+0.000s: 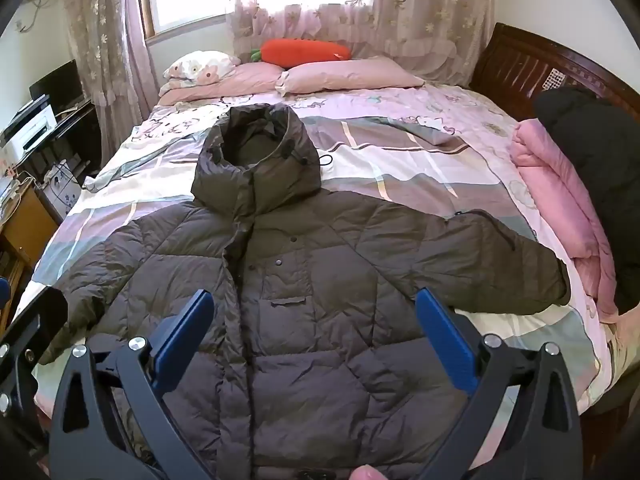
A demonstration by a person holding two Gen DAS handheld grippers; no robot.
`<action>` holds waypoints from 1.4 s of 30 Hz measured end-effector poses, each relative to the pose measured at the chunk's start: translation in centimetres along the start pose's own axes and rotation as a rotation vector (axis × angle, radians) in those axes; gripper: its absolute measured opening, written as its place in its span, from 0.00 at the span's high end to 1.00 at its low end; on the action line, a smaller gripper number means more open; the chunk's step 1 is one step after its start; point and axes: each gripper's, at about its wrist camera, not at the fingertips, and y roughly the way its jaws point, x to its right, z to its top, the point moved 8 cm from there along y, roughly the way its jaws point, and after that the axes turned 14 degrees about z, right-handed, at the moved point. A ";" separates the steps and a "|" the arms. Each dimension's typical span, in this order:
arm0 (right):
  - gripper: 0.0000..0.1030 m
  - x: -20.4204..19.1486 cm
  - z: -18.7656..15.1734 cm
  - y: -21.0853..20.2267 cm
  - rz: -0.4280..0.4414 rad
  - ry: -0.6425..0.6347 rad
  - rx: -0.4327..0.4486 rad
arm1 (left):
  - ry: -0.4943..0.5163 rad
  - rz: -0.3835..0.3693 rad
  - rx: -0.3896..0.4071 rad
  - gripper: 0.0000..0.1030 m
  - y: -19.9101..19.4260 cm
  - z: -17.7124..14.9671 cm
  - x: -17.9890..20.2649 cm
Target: Fold large clothes
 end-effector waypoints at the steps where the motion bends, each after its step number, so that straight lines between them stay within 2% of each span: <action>1: 0.02 0.0 0.0 0.0 0.000 0.000 -0.001 | -0.001 -0.001 0.000 0.02 0.0 0.0 0.0; 20: 0.02 -0.2 -0.2 0.4 0.004 0.004 -0.007 | 0.001 0.001 -0.008 0.02 -0.3 0.0 -0.7; 42: 0.02 -0.1 -0.3 0.6 0.004 0.004 -0.012 | 0.005 0.002 -0.015 0.02 0.2 0.0 0.3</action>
